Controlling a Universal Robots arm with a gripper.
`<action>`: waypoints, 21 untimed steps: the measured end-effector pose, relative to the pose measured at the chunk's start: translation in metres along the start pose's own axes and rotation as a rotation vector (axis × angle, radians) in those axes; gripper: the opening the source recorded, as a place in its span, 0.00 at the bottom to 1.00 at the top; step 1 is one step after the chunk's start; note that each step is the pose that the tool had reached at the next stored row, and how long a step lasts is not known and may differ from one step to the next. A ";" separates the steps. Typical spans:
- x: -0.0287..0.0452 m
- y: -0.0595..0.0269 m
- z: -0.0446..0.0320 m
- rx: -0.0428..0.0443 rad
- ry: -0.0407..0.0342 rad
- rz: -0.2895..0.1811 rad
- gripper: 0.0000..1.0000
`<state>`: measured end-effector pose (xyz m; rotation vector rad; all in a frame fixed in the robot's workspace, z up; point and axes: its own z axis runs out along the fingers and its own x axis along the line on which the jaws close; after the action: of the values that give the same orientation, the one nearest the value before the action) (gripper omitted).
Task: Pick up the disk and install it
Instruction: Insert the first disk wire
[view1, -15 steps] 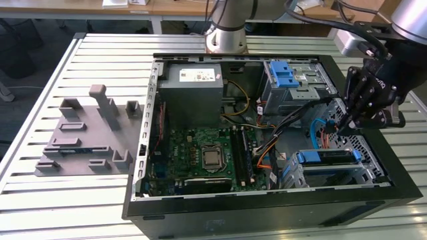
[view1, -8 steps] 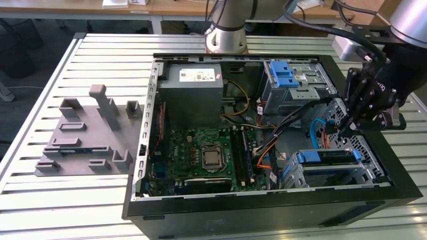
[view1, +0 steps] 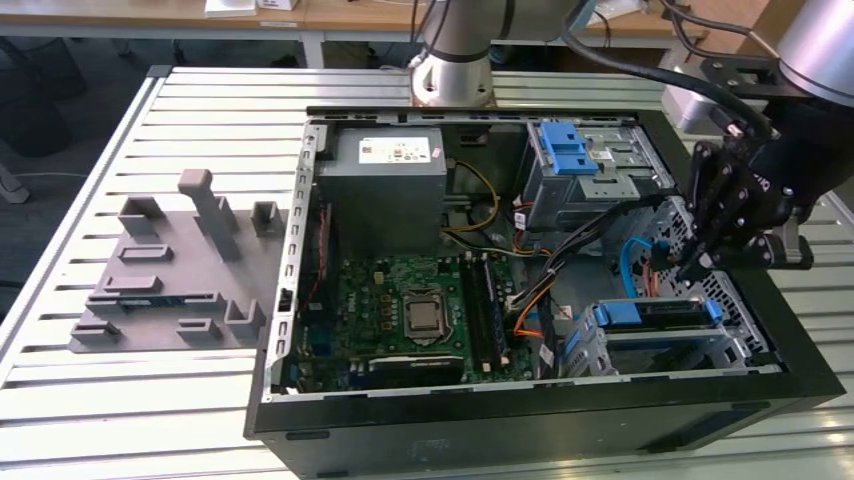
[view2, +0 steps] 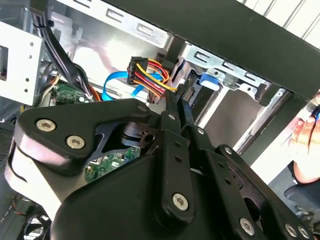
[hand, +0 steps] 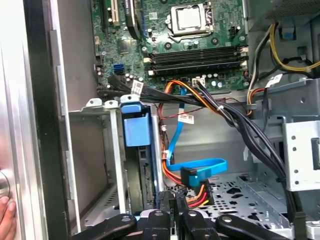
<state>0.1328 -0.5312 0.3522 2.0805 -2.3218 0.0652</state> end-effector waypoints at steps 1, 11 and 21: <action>0.0016 0.0002 0.0001 0.0010 -0.0002 -0.002 0.16; 0.0074 0.0020 0.0018 0.0242 -0.0043 -0.049 0.16; 0.0153 0.0103 0.0067 0.0449 -0.0087 -0.056 0.16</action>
<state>0.1209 -0.5455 0.3460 2.1695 -2.2861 0.1084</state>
